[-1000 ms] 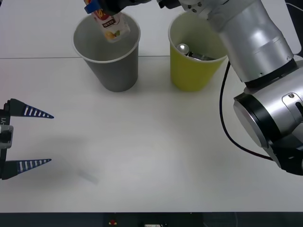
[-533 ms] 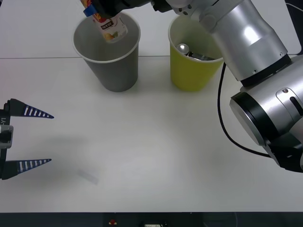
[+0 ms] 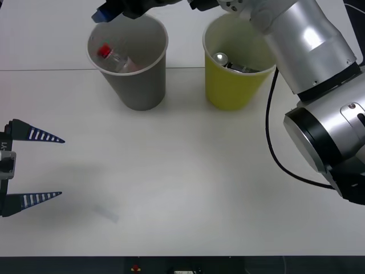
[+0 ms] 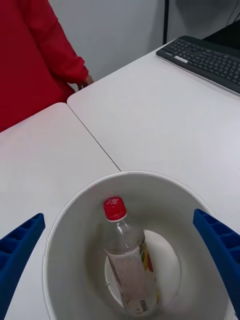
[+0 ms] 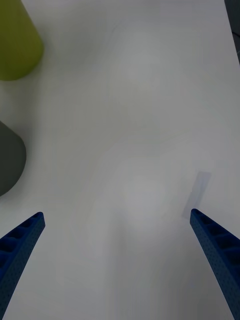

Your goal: Put the can into the green bin and the plastic bottle into the gray bin

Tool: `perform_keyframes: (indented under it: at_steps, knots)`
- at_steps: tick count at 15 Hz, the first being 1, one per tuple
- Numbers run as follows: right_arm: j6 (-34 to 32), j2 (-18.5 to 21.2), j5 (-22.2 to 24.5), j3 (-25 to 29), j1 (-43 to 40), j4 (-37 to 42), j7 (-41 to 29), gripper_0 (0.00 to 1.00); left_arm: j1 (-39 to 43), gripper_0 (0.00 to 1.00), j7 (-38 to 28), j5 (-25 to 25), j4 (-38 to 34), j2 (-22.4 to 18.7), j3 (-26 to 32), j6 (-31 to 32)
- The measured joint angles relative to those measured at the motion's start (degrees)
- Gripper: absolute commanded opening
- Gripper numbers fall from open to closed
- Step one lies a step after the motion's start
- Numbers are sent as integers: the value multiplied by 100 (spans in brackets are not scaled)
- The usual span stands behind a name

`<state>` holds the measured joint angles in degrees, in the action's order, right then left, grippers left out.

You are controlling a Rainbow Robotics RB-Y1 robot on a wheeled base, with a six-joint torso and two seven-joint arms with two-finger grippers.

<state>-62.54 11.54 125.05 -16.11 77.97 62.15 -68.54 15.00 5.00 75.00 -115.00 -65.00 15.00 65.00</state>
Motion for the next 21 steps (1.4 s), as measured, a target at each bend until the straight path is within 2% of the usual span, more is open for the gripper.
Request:
perform_keyframes:
  at_steps: [2,6,9,13,19,21]
  knots:
    - [-229,193,-277,63,-23,173,110,100,0,100,0,0,0,0,0,0]
    - [-946,494,-356,513,-518,1208,106,100,0,100,0,0,0,0,0,0]
    - [-1103,900,-718,591,-1061,2099,107,100,0,100,0,0,0,0,0,0]
    - [-1120,1418,-971,747,-2102,3474,177,100,0,100,0,0,0,0,0,0]
    - [-1129,2324,-1986,1281,-3732,5054,618,100,0,100,0,0,0,0,0,0]
    - [-1148,2557,-2385,1514,-4244,5321,1034,100,0,100,0,0,-1,0,0,0]
